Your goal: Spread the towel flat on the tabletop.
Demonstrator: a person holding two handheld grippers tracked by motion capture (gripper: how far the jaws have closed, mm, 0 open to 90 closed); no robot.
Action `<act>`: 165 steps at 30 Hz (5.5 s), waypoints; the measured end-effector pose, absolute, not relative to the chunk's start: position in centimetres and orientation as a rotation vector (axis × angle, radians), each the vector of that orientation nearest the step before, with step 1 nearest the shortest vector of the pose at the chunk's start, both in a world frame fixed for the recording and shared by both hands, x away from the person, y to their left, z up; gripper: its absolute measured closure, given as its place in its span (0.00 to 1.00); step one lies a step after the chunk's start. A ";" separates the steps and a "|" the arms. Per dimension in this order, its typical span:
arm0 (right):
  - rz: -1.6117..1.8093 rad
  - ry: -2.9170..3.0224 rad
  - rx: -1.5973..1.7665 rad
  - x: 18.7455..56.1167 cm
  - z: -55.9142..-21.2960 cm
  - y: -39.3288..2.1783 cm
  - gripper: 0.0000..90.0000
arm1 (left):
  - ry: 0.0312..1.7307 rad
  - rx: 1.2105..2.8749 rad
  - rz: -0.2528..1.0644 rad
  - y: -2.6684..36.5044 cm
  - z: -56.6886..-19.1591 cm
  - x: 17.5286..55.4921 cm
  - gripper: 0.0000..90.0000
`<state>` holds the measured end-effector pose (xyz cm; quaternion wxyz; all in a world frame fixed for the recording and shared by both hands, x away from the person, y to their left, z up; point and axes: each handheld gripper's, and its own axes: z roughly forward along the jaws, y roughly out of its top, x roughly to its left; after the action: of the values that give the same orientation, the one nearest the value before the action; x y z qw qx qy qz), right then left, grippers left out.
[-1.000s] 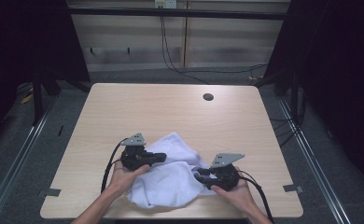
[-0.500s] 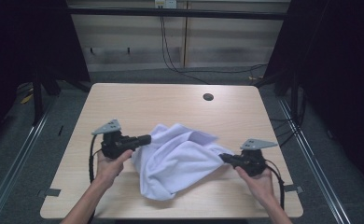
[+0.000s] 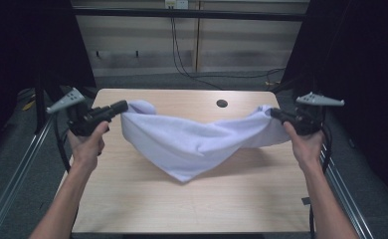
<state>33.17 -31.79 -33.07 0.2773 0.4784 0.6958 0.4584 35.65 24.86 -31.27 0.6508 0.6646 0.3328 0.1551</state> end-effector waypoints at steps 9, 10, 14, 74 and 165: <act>1.256 1.949 1.283 33.3 -35.5 -31.9 0.88 | 0.685 1.606 0.231 23.5 -34.9 33.0 0.98; 1.245 1.965 1.300 33.0 -36.7 -31.7 0.81 | 0.679 1.636 0.194 22.8 -36.3 32.8 0.98; 1.252 2.013 1.296 30.7 -39.8 -30.9 0.68 | 0.670 1.764 0.085 20.5 -40.9 31.2 0.98; 1.359 2.595 0.857 30.0 -46.9 -10.6 0.69 | 0.760 1.993 -0.111 19.6 -48.0 29.1 0.78; 1.449 2.293 1.100 34.4 -47.8 -19.5 0.97 | 0.956 1.800 0.110 24.8 -47.1 33.9 0.96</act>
<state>34.44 -19.50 -47.77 0.1069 0.3736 0.7789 0.4922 33.86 24.85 -47.14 0.5230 0.7516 0.3992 0.0459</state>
